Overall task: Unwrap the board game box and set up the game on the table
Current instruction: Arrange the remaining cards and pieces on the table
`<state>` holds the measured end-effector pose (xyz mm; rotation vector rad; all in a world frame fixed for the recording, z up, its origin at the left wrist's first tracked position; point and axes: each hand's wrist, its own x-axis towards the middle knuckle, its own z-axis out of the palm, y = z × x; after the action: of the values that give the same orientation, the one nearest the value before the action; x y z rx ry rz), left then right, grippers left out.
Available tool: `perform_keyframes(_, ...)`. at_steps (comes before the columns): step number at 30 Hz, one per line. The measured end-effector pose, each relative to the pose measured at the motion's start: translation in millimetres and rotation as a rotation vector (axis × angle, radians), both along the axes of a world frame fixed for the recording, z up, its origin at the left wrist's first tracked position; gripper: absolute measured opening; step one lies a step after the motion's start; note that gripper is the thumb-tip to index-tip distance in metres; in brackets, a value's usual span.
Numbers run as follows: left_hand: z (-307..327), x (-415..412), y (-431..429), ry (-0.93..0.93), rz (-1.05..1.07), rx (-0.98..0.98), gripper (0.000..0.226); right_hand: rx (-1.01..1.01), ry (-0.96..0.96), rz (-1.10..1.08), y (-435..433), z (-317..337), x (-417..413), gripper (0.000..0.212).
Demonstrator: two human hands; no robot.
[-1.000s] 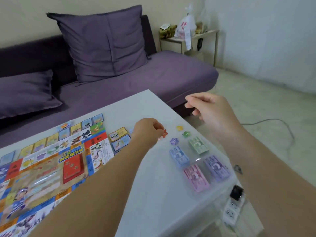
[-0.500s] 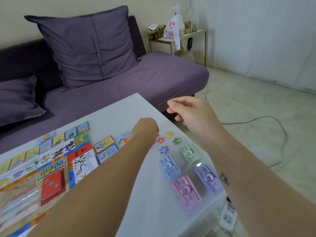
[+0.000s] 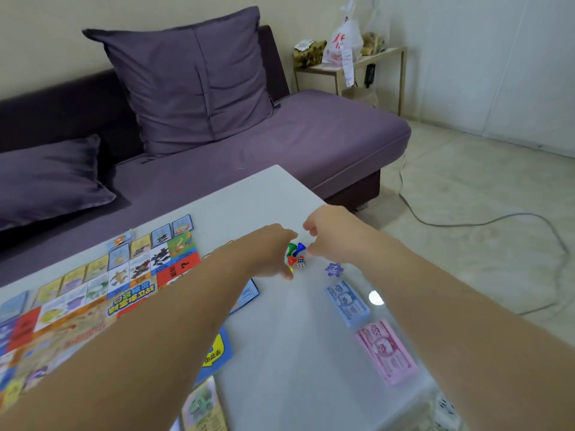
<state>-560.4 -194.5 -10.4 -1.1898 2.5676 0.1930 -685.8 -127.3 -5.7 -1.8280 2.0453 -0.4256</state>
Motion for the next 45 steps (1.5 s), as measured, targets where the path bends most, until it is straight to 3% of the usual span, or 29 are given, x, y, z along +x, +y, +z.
perform_keyframes(3, -3, -2, 1, -0.009, -0.002, -0.020, 0.079, 0.039, 0.094, 0.033, -10, -5, 10, 0.041)
perform_keyframes(6, -3, -2, 0, -0.010, 0.001, -0.028, 0.066, 0.087, 0.069, 0.043, -15, -9, 16, 0.043)
perform_keyframes(10, -2, 1, -1, -0.003, 0.014, -0.017, 0.059, 0.092, 0.097, 0.060, -16, -10, 22, 0.014)
perform_keyframes(14, -5, 4, -1, 0.013, 0.019, -0.009, 0.060, 0.080, 0.111, 0.032, -18, -14, 26, 0.009)
perform_keyframes(21, -12, 8, -4, 0.083, 0.066, 0.025, 0.059, 0.064, 0.086, 0.012, -23, -25, 29, 0.033)
perform_keyframes(27, -14, 9, -6, 0.129, 0.125, 0.034, 0.043, 0.032, 0.095, 0.020, -27, -31, 31, 0.010)
perform_keyframes(30, -14, 9, -6, 0.129, 0.125, 0.023, 0.039, 0.029, 0.072, 0.013, -26, -33, 29, 0.009)
perform_keyframes(33, -15, 9, -5, 0.131, 0.130, 0.012, 0.034, 0.031, 0.032, 0.013, -26, -34, 29, 0.022)
perform_keyframes(36, -16, 9, -3, 0.140, 0.134, -0.008, 0.025, 0.039, 0.022, 0.029, -26, -34, 28, 0.006)
perform_keyframes(39, -16, 7, -1, 0.146, 0.145, -0.029, 0.018, 0.028, 0.005, 0.037, -24, -32, 28, 0.013)
perform_keyframes(45, -12, 10, 0, 0.195, 0.194, 0.079, 0.012, 0.040, 0.012, 0.095, -19, -24, 24, 0.014)
